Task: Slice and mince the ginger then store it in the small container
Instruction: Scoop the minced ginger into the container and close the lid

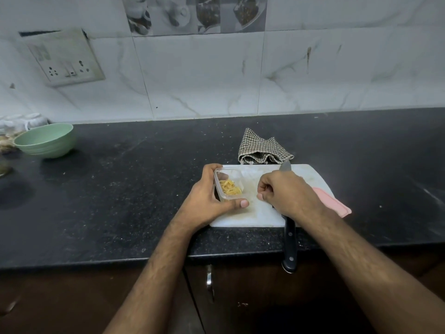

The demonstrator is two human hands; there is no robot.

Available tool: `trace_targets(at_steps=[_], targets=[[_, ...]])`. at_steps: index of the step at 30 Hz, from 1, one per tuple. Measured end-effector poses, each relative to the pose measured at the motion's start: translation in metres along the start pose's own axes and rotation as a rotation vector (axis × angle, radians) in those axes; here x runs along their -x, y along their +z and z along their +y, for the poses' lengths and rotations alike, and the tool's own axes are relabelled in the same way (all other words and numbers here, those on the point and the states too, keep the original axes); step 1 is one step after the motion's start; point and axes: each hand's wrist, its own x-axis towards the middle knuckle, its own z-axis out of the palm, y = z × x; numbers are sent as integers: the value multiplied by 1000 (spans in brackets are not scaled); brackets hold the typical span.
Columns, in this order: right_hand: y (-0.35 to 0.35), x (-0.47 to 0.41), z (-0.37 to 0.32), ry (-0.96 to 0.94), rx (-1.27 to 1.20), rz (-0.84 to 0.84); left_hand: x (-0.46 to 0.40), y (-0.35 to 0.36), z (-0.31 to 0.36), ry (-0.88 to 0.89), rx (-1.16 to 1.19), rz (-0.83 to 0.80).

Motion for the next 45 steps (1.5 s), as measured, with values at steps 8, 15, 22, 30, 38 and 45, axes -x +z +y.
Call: trace_targets(at_steps=[8, 15, 22, 30, 38, 45], targets=[[-6, -7, -10, -52, 199, -140, 0, 2, 2, 65, -77, -15], [-33, -7, 26, 74, 122, 150, 0, 10, 8, 251, -376, 27], [-31, 3, 53, 142, 115, 198, 2, 13, 10, 271, -403, 26], [-30, 31, 38, 141, 26, 180, 0, 15, 12, 252, -444, 7], [-22, 75, 13, 133, -81, 204, 3, 15, 8, 227, -465, -7], [-11, 87, -6, 253, -31, -42, 3, 23, 9, 230, -552, 0]])
